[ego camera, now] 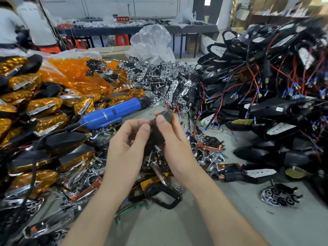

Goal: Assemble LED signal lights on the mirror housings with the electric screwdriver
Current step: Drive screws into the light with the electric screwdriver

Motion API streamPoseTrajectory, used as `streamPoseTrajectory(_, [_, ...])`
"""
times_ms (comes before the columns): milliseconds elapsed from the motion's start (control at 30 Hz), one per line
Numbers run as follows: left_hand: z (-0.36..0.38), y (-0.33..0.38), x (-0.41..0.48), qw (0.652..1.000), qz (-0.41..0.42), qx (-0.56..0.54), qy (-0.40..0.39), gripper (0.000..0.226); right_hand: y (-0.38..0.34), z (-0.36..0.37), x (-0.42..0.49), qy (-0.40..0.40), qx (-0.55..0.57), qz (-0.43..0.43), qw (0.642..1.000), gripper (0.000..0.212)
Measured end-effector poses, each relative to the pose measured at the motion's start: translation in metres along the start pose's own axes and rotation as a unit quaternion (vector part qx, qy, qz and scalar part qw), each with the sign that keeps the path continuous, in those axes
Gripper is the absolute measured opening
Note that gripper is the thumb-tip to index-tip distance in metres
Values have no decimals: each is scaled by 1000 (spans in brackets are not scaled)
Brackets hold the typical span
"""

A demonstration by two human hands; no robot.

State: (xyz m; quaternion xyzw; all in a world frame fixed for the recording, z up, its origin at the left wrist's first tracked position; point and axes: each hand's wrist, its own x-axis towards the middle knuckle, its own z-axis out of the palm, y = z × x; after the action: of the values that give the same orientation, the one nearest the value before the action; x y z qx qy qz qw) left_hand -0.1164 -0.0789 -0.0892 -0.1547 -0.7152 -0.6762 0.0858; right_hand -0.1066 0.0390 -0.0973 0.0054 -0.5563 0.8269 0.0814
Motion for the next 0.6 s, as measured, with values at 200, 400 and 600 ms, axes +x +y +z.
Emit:
streamPoseTrajectory(200, [-7,1,3,997,-62,19,52,19,-15,-12,13,155,227,83,958,32])
streamPoseTrajectory(400, [-37,12,18,982,-162,21,92,19,-21,-14,13,183,255,106,943,20])
streamPoseTrajectory(600, [-43,14,65,865,-364,-332,97,52,-22,-13,15,187,262,115,940,26])
